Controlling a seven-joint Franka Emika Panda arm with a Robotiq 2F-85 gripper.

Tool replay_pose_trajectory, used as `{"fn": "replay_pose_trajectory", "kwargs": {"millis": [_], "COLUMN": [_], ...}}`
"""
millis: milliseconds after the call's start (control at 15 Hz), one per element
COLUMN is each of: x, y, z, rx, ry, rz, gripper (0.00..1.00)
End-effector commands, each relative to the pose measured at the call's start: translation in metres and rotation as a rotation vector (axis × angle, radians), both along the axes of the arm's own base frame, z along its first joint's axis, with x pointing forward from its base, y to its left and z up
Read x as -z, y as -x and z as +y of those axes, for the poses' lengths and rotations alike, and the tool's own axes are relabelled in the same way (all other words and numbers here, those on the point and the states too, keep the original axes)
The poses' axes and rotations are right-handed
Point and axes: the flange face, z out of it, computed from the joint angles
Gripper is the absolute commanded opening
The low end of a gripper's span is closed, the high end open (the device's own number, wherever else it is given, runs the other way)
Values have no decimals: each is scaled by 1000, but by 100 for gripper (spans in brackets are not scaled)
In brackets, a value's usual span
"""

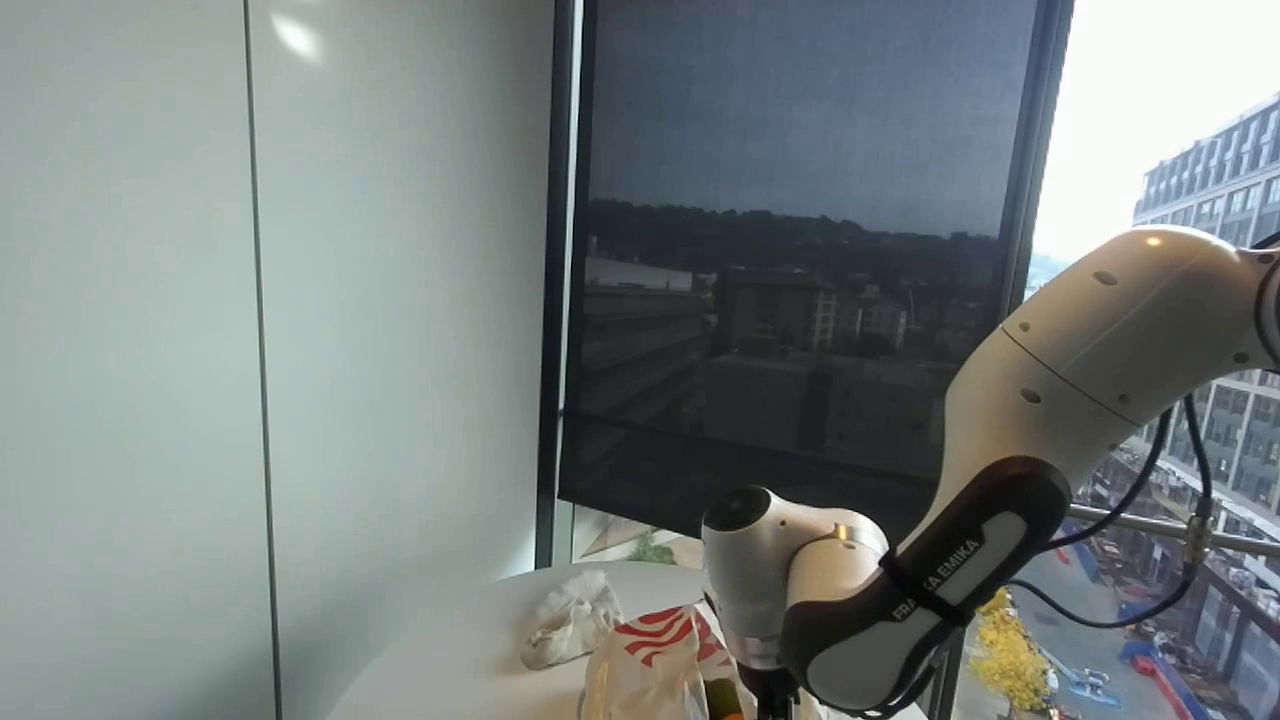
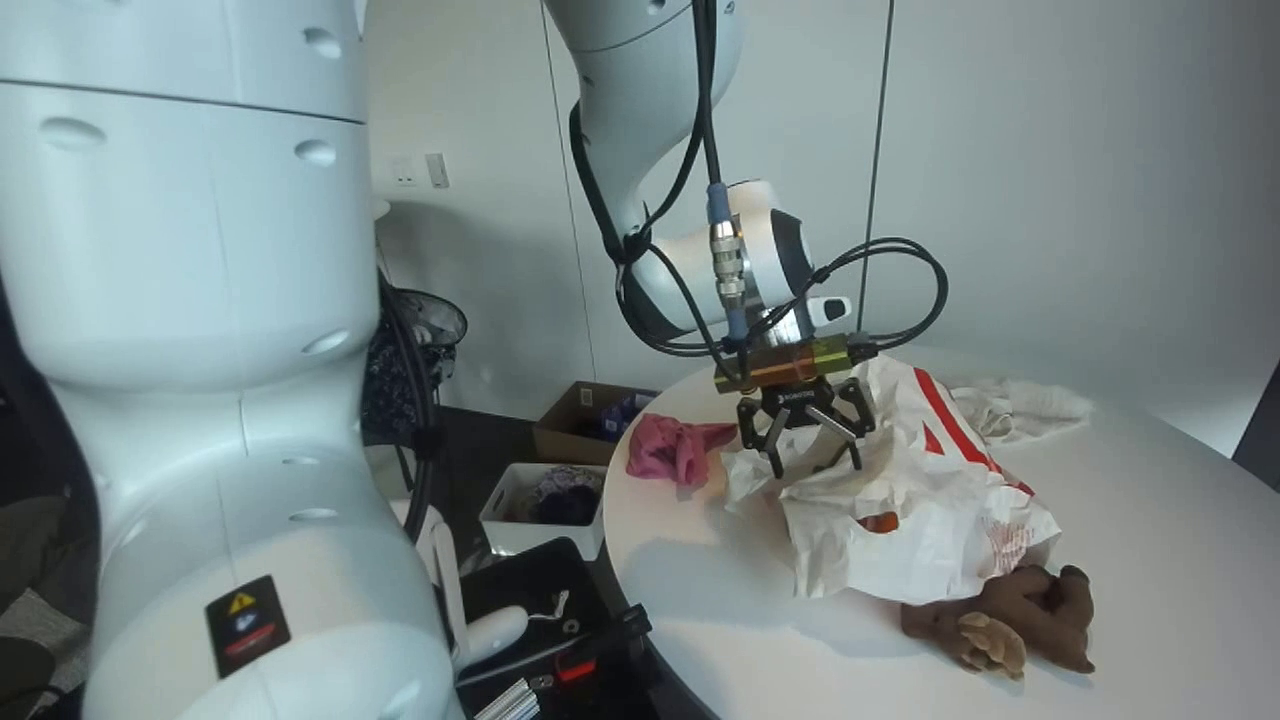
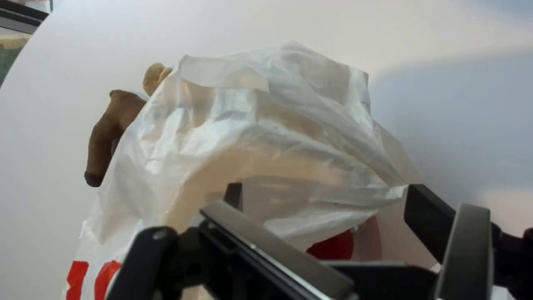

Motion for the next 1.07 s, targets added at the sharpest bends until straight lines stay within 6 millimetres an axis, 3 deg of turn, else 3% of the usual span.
{"fn": "replay_pose_trajectory", "kwargs": {"millis": [0, 733, 1000], "x": [-13, 36, 65], "y": [10, 1, -9], "z": [24, 61, 56], "rx": [-62, -170, -183], "ry": [40, -130, -137], "rz": [-65, -59, -42], "gripper": [100, 100, 100]}}
